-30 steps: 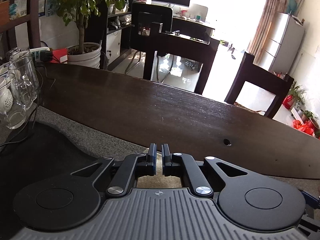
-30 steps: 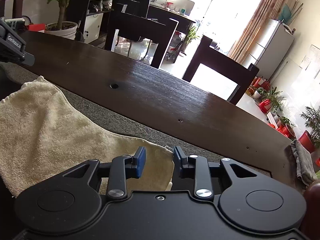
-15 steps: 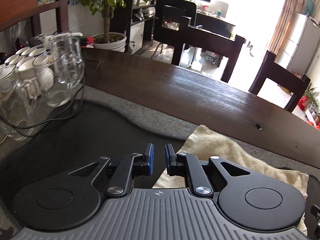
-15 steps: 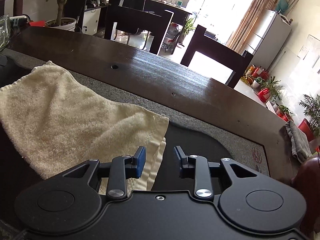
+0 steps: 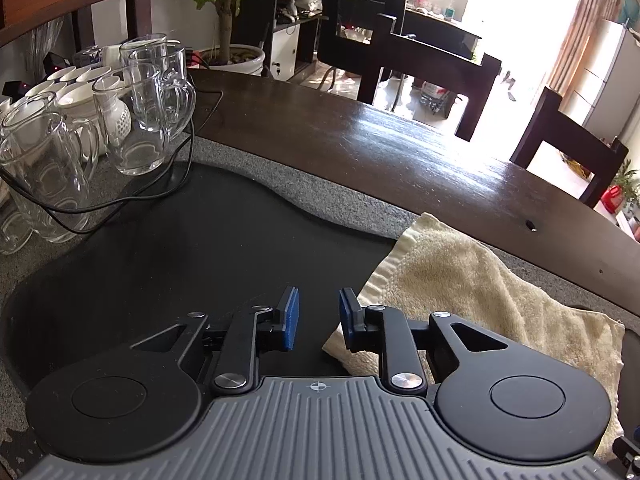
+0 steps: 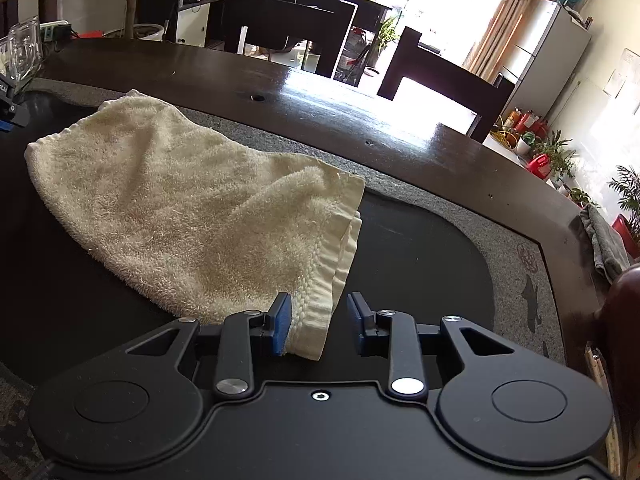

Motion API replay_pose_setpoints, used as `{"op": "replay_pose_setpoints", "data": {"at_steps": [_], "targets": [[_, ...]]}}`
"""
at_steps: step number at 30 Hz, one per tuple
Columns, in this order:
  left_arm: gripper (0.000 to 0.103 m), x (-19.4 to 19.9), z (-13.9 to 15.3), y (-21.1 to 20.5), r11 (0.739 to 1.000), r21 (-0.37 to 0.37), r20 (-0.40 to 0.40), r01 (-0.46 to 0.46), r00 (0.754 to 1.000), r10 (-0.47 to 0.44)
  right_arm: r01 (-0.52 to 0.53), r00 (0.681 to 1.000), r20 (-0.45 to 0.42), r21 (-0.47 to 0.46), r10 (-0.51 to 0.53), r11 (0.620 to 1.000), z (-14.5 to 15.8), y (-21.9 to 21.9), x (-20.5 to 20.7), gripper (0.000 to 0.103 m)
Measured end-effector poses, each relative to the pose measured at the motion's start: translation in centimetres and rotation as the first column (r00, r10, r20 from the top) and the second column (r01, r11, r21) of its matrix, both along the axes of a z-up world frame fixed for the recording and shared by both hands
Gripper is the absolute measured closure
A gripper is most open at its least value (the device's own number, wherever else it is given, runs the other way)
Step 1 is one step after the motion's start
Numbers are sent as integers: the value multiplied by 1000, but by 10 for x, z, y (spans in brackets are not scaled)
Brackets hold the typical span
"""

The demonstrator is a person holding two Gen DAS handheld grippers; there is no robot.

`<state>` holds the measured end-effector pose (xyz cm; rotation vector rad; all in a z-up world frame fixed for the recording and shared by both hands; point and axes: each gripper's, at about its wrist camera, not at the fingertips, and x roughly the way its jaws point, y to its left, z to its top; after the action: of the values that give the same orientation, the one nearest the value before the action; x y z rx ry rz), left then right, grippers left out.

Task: Fold towel
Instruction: 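Open both grippers and release the towel edge onto the tray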

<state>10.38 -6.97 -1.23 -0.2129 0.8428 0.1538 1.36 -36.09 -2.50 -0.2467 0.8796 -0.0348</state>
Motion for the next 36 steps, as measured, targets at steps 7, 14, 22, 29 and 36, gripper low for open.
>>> {"op": "replay_pose_setpoints", "data": {"at_steps": [7,14,22,29,36], "targets": [[75,0,-6,0,1000,5,-19,9,1000,-9,27,999,-24,34,-26,999,-9,-7,-2,70],[71,3,-10,4,1000,-4,-42,-7,999,6,18,999,-32,55,-16,998,-11,-5,-1,70],[70,2,-11,-1,999,-25,-47,24,999,-25,17,999,-50,69,-14,997,-15,-4,3,70],[69,8,-21,-8,998,-37,-93,60,994,-63,31,998,-56,94,-26,995,-18,-6,4,73],[69,13,-26,-6,998,-45,-111,43,993,-48,51,997,-55,109,-45,993,-19,-7,4,73]]}}
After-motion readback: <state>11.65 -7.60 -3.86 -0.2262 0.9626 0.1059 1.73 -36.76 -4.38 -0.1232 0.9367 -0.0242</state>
